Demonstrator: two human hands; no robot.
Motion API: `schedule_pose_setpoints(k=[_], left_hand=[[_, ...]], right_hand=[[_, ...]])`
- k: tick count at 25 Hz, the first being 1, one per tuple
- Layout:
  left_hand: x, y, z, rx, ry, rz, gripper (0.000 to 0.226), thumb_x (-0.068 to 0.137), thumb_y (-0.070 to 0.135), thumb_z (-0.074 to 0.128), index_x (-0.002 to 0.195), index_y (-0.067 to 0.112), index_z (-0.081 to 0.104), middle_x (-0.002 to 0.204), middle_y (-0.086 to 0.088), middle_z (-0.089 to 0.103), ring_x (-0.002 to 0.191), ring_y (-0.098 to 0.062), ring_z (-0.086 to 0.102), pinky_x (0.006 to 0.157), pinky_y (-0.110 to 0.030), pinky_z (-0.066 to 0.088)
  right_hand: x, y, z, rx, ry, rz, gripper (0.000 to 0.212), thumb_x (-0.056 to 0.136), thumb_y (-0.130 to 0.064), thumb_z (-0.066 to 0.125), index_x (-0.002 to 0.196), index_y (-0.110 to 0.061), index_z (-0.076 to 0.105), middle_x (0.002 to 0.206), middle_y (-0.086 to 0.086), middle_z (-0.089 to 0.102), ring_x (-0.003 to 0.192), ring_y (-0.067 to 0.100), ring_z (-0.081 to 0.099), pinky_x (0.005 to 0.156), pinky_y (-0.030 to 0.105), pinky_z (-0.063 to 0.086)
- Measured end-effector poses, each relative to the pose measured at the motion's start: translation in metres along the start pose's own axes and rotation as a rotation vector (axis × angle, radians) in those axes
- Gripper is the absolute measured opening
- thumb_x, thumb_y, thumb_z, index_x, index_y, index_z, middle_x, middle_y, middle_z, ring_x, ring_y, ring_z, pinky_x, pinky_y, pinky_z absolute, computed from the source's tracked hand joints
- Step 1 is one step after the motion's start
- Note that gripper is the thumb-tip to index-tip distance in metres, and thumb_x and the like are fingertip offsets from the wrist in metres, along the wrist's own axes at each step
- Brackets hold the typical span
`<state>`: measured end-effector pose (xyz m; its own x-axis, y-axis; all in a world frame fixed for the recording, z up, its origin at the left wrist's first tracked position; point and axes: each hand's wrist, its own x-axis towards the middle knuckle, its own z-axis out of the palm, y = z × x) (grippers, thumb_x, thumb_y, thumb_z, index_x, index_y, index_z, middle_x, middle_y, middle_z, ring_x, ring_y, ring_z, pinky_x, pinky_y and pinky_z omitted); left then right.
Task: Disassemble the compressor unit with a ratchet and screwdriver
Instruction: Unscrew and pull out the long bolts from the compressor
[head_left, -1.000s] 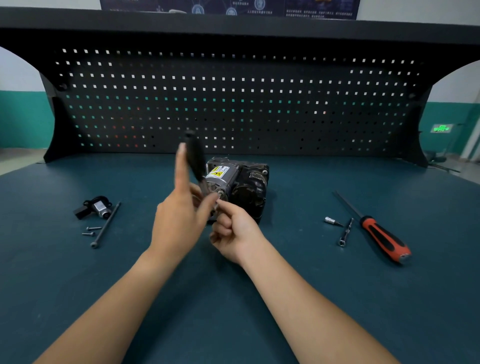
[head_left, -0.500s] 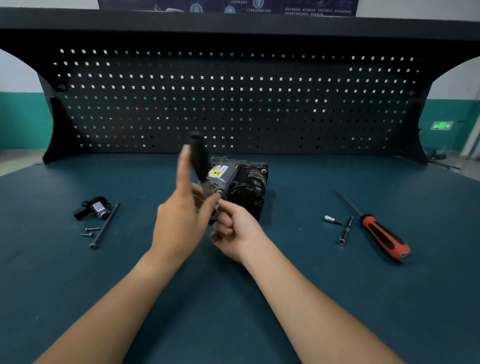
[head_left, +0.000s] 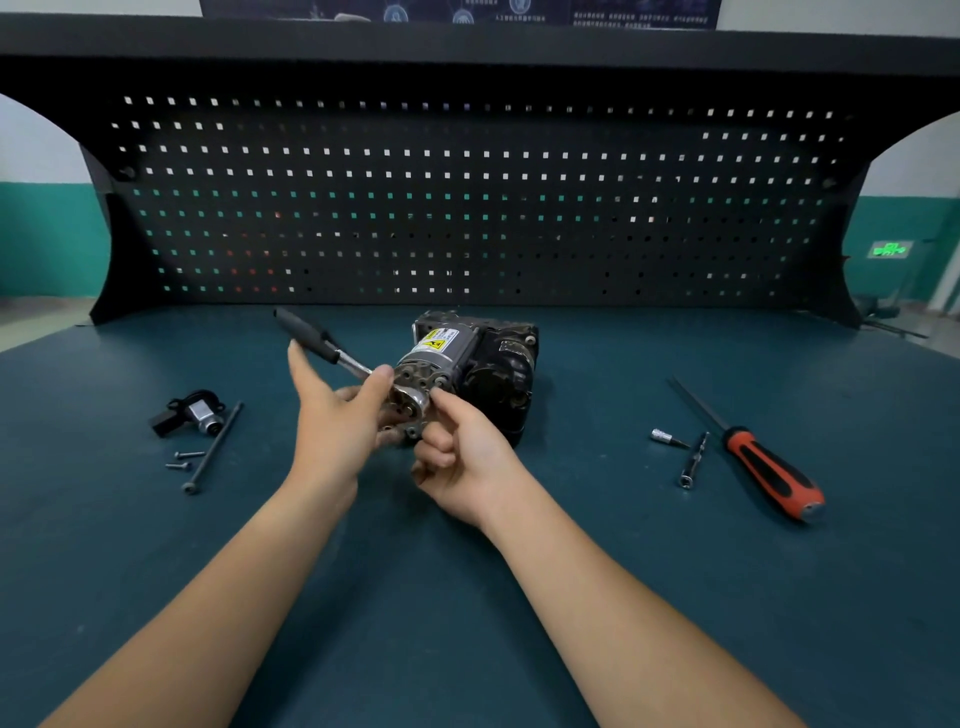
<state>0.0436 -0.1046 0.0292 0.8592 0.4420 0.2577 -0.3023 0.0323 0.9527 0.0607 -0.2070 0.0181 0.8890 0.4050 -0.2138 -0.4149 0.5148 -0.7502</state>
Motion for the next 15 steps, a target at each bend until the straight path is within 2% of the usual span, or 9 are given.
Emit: schedule_pose_setpoints(k=[2, 4, 6, 8, 9, 11, 13, 15], left_hand=[[0.001, -0.001, 0.001, -0.111, 0.010, -0.081, 0.084, 0.092, 0.015, 0.057, 0.148, 0.031, -0.003, 0.068, 0.005, 0.067, 0.055, -0.008, 0.065, 0.047, -0.019, 0.051], [-0.002, 0.000, 0.000, -0.032, 0.007, -0.010, 0.085, 0.091, 0.015, 0.058, 0.148, 0.033, -0.004, 0.074, 0.000, 0.065, 0.060, -0.010, 0.064, 0.049, -0.022, 0.052], [-0.009, 0.003, 0.000, 0.240, 0.005, 0.212, 0.089, 0.089, 0.017, 0.060, 0.147, 0.039, -0.005, 0.074, 0.004, 0.061, 0.062, -0.008, 0.060, 0.057, -0.024, 0.049], [-0.017, 0.006, 0.005, 0.556, -0.071, 0.533, 0.092, 0.088, 0.017, 0.062, 0.140, 0.052, -0.005, 0.075, 0.010, 0.057, 0.062, -0.008, 0.057, 0.062, -0.027, 0.044], [-0.021, 0.006, 0.007, 0.692, -0.127, 0.684, 0.090, 0.088, 0.016, 0.062, 0.136, 0.058, -0.001, 0.078, 0.008, 0.057, 0.063, -0.013, 0.056, 0.062, -0.032, 0.046], [-0.023, 0.005, 0.011, 0.844, -0.158, 0.881, 0.077, 0.086, 0.016, 0.058, 0.131, 0.055, 0.010, 0.083, 0.001, 0.058, 0.066, -0.021, 0.054, 0.056, -0.040, 0.050], [-0.018, 0.002, 0.010, 0.783, -0.126, 0.830, 0.079, 0.088, 0.016, 0.059, 0.133, 0.055, 0.009, 0.083, 0.003, 0.058, 0.067, -0.019, 0.057, 0.060, -0.038, 0.050], [-0.014, -0.003, 0.006, 0.569, -0.074, 0.600, 0.089, 0.089, 0.016, 0.060, 0.136, 0.059, -0.002, 0.079, 0.011, 0.057, 0.069, -0.007, 0.059, 0.069, -0.034, 0.049]], right_hand=[[0.001, 0.000, 0.000, 0.003, 0.002, -0.004, 0.036, 0.096, -0.029, 0.044, 0.061, -0.022, 0.042, 0.032, -0.007, 0.026, 0.026, 0.005, 0.021, 0.050, 0.021, 0.024], [0.003, 0.000, -0.002, 0.006, 0.019, -0.011, 0.038, 0.096, -0.028, 0.046, 0.059, -0.021, 0.040, 0.031, -0.007, 0.026, 0.026, 0.006, 0.022, 0.050, 0.020, 0.024], [0.003, 0.000, -0.003, 0.003, 0.050, -0.021, 0.038, 0.095, -0.027, 0.049, 0.058, -0.021, 0.041, 0.030, -0.008, 0.026, 0.025, 0.006, 0.022, 0.049, 0.020, 0.022], [0.003, -0.001, -0.004, -0.023, 0.069, -0.030, 0.038, 0.094, -0.026, 0.050, 0.056, -0.022, 0.048, 0.029, -0.007, 0.026, 0.025, 0.006, 0.022, 0.050, 0.021, 0.021], [0.003, -0.001, -0.005, -0.042, 0.076, -0.030, 0.044, 0.094, -0.026, 0.050, 0.051, -0.021, 0.052, 0.030, -0.007, 0.027, 0.025, 0.006, 0.021, 0.050, 0.020, 0.022], [0.003, -0.002, -0.007, -0.077, 0.097, -0.029, 0.053, 0.092, -0.025, 0.050, 0.039, -0.020, 0.053, 0.031, -0.008, 0.028, 0.027, 0.006, 0.021, 0.049, 0.020, 0.023], [0.001, -0.002, -0.006, -0.084, 0.095, -0.034, 0.044, 0.092, -0.026, 0.050, 0.048, -0.022, 0.050, 0.032, -0.007, 0.029, 0.027, 0.005, 0.021, 0.049, 0.021, 0.021], [0.001, -0.002, -0.003, -0.058, 0.070, -0.034, 0.037, 0.094, -0.026, 0.046, 0.057, -0.022, 0.044, 0.032, -0.006, 0.029, 0.027, 0.004, 0.021, 0.049, 0.022, 0.018]])
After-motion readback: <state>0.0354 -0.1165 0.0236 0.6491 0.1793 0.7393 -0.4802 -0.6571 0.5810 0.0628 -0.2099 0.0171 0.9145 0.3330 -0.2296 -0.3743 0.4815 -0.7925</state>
